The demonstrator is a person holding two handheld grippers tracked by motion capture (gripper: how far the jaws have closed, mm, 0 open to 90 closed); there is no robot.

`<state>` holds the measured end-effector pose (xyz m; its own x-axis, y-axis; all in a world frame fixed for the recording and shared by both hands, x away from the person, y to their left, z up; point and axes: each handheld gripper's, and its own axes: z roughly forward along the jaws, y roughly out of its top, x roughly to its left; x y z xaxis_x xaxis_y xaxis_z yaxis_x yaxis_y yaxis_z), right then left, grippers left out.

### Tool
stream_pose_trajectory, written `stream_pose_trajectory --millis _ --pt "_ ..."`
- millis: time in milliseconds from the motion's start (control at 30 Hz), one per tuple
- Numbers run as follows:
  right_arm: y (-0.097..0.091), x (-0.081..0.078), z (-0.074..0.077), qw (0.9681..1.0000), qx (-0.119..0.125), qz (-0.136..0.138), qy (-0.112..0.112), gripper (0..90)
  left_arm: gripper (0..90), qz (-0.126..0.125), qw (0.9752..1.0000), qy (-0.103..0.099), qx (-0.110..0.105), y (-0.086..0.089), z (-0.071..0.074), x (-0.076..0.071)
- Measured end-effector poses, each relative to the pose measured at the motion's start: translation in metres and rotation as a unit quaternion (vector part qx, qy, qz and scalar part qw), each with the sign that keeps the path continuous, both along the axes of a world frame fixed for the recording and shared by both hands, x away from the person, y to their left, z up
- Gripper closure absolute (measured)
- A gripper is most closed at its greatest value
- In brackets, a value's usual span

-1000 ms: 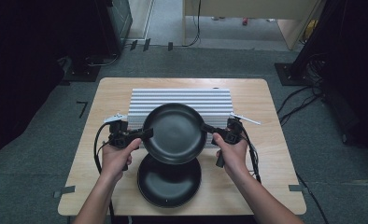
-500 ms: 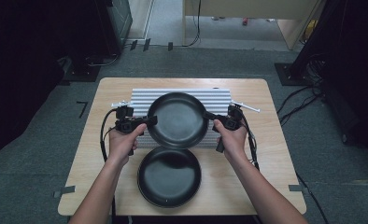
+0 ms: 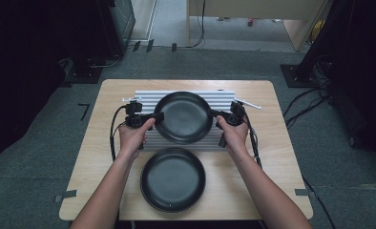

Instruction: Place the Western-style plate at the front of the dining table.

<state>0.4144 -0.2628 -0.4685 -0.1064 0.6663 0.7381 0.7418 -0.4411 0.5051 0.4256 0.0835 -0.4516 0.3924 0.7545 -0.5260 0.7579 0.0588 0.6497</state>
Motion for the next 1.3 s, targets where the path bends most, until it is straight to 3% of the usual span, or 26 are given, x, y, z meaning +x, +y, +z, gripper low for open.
stream_pose_trajectory --millis 367,567,867,1300 --pt "0.002 0.028 -0.020 0.9991 -0.029 -0.014 0.026 84.7 69.0 0.012 0.9988 0.046 0.001 -0.005 -0.031 0.033" --pt "0.006 0.038 -0.025 0.9988 -0.038 -0.014 0.028 84.7 68.6 0.026 0.9978 0.061 0.001 -0.004 -0.038 0.044" --pt "0.011 0.052 -0.042 0.9975 -0.049 -0.016 0.050 84.2 68.3 0.037 0.9952 0.091 0.007 -0.004 -0.054 0.055" --pt "0.012 0.058 -0.051 0.9971 -0.047 -0.017 0.057 83.7 69.5 0.048 0.9943 0.095 0.008 -0.005 -0.057 0.058"
